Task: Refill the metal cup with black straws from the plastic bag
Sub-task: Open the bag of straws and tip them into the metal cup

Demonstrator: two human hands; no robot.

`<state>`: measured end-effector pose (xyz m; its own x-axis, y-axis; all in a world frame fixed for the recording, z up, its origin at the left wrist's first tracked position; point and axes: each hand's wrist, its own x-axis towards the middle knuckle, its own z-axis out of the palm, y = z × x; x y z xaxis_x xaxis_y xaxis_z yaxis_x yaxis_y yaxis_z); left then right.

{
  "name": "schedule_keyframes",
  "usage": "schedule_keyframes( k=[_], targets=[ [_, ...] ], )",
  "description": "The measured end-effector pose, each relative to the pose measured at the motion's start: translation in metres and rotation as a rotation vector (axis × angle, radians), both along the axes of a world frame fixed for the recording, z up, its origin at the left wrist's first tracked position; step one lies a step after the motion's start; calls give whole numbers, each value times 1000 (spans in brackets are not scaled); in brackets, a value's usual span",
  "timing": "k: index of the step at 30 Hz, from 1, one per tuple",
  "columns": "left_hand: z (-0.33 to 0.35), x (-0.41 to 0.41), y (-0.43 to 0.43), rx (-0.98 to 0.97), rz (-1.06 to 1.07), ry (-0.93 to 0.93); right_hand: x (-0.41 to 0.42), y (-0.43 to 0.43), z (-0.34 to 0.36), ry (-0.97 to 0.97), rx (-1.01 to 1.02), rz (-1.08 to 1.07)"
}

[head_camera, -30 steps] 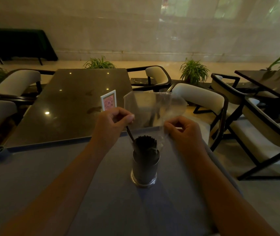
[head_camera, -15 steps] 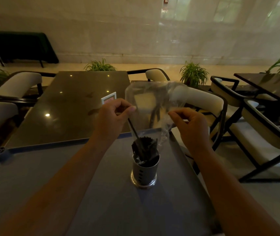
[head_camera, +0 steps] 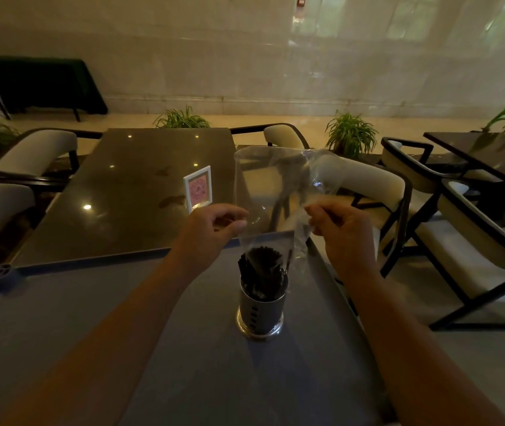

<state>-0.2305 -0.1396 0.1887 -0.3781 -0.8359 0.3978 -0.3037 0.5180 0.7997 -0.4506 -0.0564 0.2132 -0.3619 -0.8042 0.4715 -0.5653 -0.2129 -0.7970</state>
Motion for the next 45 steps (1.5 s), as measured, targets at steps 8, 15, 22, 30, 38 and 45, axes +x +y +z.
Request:
schedule_keyframes(
  k=[8,15,22,30,38,45],
  targets=[
    [25,0,-4,-102,36,120,-3,-5,26,-10,-65,26],
    [54,10,7,-160,50,201,3,-4,54,23,-162,82],
    [58,57,32,-186,251,108,32,-20,48,56,-136,186],
    [11,146,61,100,463,146,116,-38,-14,-166,81,531],
    [-15,199,58,397,472,354,173,-36,-48,-424,249,683],
    [-47,220,60,443,460,247,192,-17,-93,-528,425,606]
  ],
)
